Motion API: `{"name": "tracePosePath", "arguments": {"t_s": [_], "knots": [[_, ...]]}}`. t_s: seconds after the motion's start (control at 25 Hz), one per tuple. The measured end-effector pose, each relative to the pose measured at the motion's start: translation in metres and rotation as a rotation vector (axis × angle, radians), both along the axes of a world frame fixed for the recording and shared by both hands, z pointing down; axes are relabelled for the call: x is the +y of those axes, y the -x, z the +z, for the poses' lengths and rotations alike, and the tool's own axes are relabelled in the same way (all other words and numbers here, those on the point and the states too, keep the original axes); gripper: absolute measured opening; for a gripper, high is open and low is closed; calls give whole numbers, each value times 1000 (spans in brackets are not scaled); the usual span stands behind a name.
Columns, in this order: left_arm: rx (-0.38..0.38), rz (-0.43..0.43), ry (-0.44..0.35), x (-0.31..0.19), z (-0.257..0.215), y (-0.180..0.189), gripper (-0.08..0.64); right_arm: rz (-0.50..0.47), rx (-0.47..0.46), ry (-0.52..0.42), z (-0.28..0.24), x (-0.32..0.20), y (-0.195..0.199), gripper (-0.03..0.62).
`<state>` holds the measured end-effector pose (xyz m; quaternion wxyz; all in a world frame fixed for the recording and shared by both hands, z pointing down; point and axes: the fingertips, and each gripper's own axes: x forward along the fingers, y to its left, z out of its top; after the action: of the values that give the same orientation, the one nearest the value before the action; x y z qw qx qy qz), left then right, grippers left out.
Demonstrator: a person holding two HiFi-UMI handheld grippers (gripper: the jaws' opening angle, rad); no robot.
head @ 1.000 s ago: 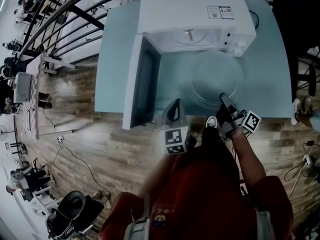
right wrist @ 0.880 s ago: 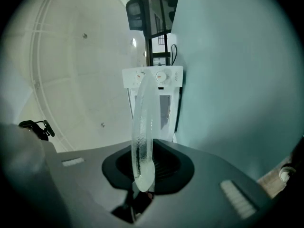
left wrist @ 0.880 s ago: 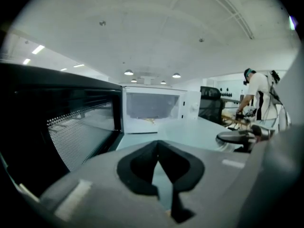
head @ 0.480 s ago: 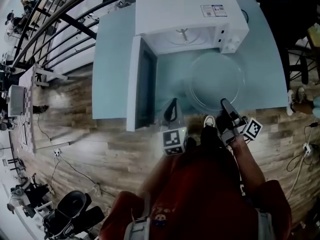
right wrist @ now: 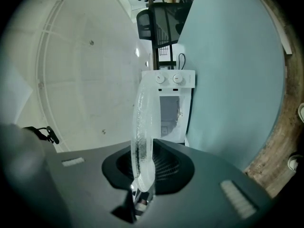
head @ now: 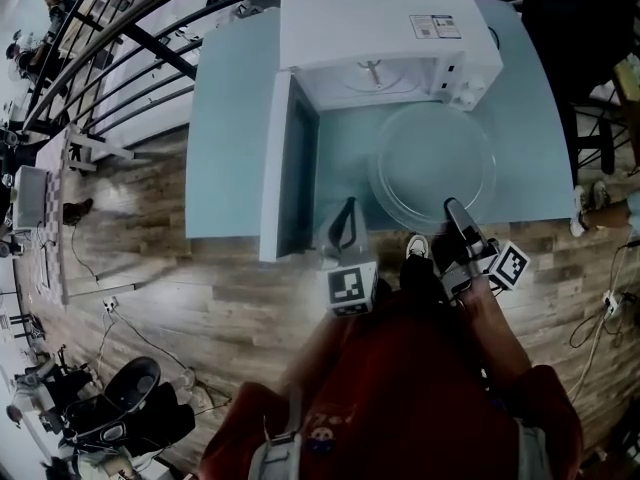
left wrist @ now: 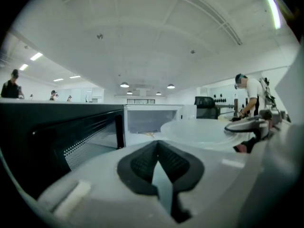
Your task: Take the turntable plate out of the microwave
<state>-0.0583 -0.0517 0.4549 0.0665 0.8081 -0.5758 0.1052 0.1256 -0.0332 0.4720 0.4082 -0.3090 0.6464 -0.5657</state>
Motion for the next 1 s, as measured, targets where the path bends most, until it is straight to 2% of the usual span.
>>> {"name": "tracePosePath", "arguments": {"t_s": [0.36,1.0], "knots": [[4,-22,-56,-3,-8,0,0,-21,-37,-36,-23,-8,7,34],[35,-45,-64,-16,-16,12,0,-38,-30,-48,-35,-21,20,34]]}}
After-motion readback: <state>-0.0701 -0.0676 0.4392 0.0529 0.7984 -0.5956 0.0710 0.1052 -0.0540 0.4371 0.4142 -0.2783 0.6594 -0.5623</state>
